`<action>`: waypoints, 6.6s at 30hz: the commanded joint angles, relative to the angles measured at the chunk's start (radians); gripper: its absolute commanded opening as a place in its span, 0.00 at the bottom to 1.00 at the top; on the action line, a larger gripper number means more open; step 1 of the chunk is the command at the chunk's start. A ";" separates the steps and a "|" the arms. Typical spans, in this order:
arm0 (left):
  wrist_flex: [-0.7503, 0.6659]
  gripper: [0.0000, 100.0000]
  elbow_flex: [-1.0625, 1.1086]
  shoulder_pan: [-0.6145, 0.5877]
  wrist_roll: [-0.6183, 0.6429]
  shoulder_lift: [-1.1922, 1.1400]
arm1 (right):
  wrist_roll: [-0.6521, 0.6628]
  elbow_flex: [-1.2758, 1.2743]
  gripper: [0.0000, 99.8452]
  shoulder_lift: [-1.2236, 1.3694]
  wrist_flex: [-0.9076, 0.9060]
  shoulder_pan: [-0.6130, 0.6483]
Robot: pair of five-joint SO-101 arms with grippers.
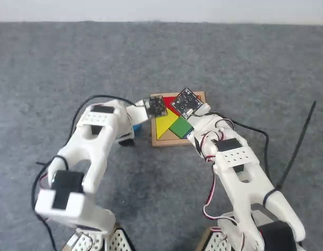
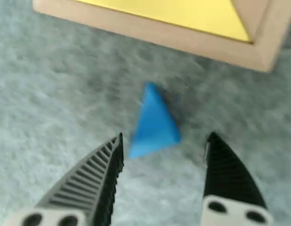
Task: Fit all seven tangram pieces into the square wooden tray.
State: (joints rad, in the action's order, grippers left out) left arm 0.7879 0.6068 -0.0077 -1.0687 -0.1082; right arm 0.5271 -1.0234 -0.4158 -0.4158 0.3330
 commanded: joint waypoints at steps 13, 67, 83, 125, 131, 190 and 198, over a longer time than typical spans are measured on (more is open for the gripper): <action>0.287 0.11 -0.460 0.002 -0.015 -0.287 | 0.012 0.012 0.01 -0.038 0.021 -0.015; 0.342 0.17 -0.552 0.060 0.508 -0.301 | 0.014 0.012 0.01 -0.036 0.021 -0.016; 0.232 0.13 -0.211 0.158 0.540 0.046 | 0.014 0.012 0.01 -0.036 0.021 -0.016; 0.390 0.03 -0.404 0.164 0.502 -0.199 | 0.014 0.012 0.01 -0.036 0.021 -0.016; 0.253 0.02 -0.223 0.164 0.562 -0.005 | 0.014 0.014 0.01 -0.038 0.022 -0.044; 0.178 0.21 -0.736 0.488 1.544 -0.388 | -0.497 0.015 0.01 -0.214 0.081 -0.401; 0.219 0.21 -0.737 0.460 1.537 -0.365 | -0.496 0.015 0.01 -0.214 0.081 -0.401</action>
State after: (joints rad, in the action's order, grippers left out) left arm 0.9920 -0.0806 0.4833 0.4672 -0.5117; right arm 0.0391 -1.0234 -0.5892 -0.3575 -0.0598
